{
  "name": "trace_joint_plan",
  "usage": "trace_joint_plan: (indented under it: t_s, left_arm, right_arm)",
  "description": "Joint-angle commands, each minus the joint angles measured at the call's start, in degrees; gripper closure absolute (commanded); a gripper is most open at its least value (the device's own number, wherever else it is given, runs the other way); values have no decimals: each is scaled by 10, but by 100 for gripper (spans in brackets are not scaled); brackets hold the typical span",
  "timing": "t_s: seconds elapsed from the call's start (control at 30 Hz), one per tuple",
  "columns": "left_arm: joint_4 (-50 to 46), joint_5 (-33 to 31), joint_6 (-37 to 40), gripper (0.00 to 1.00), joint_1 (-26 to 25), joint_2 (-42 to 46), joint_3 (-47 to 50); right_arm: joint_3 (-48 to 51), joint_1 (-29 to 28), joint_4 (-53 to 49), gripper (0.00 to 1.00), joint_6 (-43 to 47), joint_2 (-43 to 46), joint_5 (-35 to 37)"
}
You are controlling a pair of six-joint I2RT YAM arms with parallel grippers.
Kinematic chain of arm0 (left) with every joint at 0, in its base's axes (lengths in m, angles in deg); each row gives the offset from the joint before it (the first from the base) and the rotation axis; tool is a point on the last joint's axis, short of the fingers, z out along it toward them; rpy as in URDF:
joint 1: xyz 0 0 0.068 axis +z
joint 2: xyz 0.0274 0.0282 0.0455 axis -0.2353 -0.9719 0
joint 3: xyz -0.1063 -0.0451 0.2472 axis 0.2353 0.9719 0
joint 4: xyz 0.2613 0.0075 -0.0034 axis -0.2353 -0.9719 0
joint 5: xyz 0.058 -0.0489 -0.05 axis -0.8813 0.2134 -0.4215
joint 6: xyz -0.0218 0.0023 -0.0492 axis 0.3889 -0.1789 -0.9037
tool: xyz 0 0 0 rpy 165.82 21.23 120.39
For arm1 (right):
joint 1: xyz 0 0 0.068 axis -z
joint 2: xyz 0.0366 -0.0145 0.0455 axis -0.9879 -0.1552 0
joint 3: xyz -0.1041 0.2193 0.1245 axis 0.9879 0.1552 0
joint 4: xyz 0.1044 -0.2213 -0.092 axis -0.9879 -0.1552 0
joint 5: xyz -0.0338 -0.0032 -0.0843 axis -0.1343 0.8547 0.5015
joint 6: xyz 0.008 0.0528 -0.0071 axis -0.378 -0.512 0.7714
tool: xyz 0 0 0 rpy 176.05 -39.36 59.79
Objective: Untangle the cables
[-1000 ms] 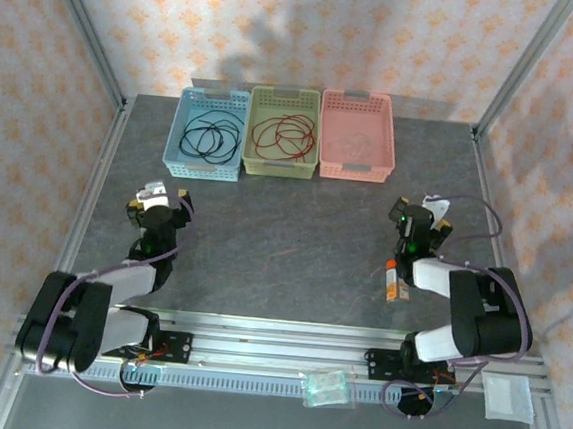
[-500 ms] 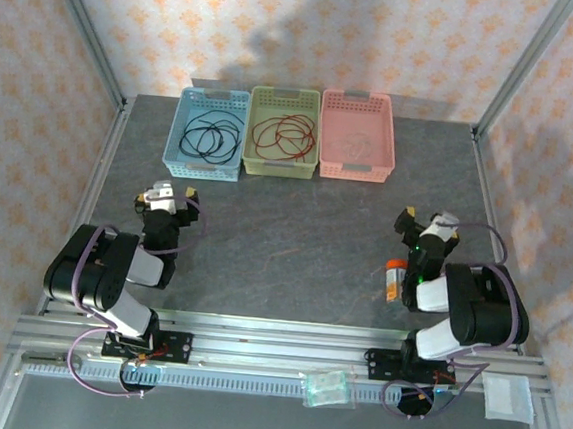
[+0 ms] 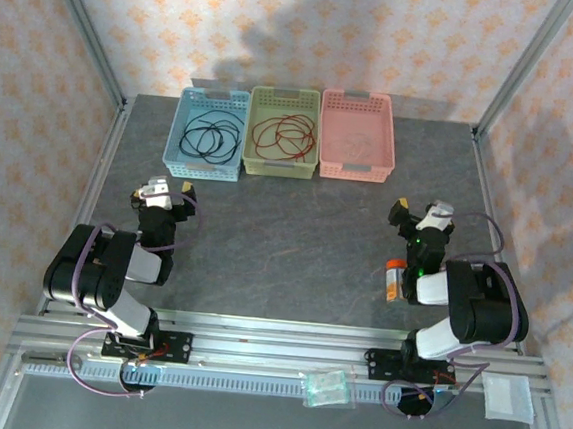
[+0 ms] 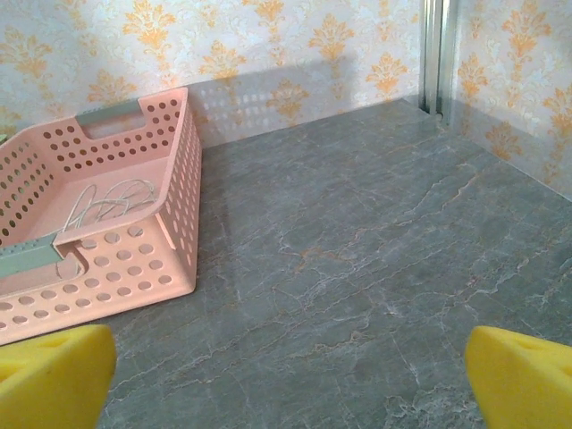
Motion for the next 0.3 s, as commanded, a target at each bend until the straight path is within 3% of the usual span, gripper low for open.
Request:
trace_joint_plan:
  t_s: [0.0, 0.27]
  left_arm:
    - [22, 27, -2, 0, 2, 1, -9]
    - [24, 30, -3, 0, 3, 0, -8]
  right_arm:
    - [-8, 1, 5, 0, 12, -2, -3]
    - [-7, 0, 4, 0, 12, -3, -3]
